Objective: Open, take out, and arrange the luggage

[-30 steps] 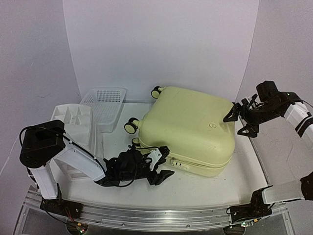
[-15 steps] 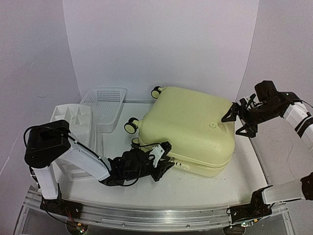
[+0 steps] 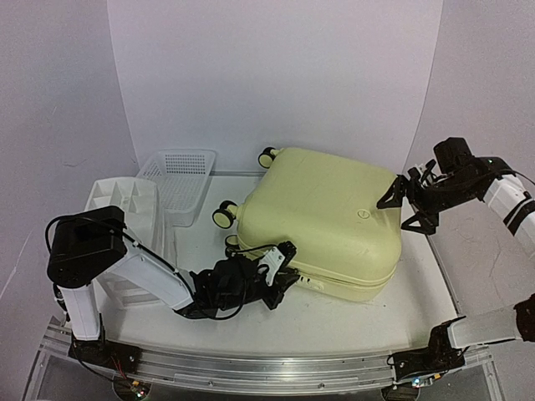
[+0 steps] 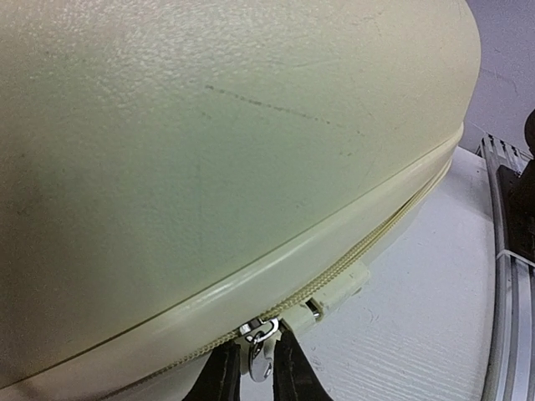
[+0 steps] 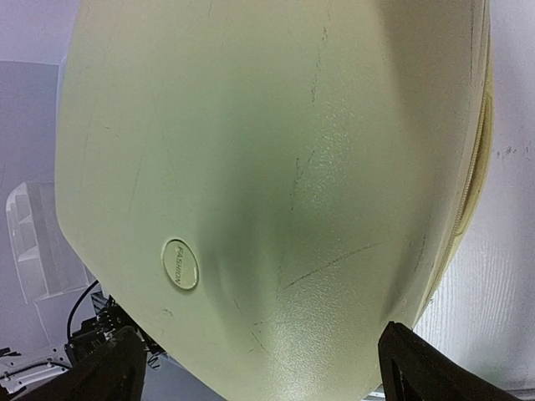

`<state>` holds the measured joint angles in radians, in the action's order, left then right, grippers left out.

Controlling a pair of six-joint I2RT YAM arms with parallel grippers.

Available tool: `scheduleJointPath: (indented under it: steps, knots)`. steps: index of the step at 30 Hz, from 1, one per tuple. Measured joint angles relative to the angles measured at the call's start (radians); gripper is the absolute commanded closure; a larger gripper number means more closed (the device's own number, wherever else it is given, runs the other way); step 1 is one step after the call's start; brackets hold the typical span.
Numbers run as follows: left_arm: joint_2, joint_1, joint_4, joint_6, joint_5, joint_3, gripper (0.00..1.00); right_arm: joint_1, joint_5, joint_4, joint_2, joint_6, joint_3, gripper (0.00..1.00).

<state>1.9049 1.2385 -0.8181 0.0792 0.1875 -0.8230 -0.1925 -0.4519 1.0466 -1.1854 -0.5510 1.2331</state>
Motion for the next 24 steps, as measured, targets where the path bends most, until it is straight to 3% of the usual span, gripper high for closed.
scheduleJointPath:
  steps: [4,8,16,24]
  knots:
    - [0.002,0.006,0.016,0.000,0.009,-0.014,0.84,-0.005,0.007,-0.006,0.000,-0.003,-0.008,0.02]
    - [0.004,0.010,0.029,0.001,0.030,-0.024,0.94,-0.006,0.044,-0.005,0.000,-0.009,-0.012,0.02]
    - [0.006,0.015,0.042,-0.002,0.060,-0.028,1.00,0.018,0.251,0.077,0.002,0.003,0.019,0.03]
    - [0.001,0.020,0.058,-0.006,0.079,-0.028,1.00,0.289,0.275,0.106,-0.015,0.047,-0.030,0.29]
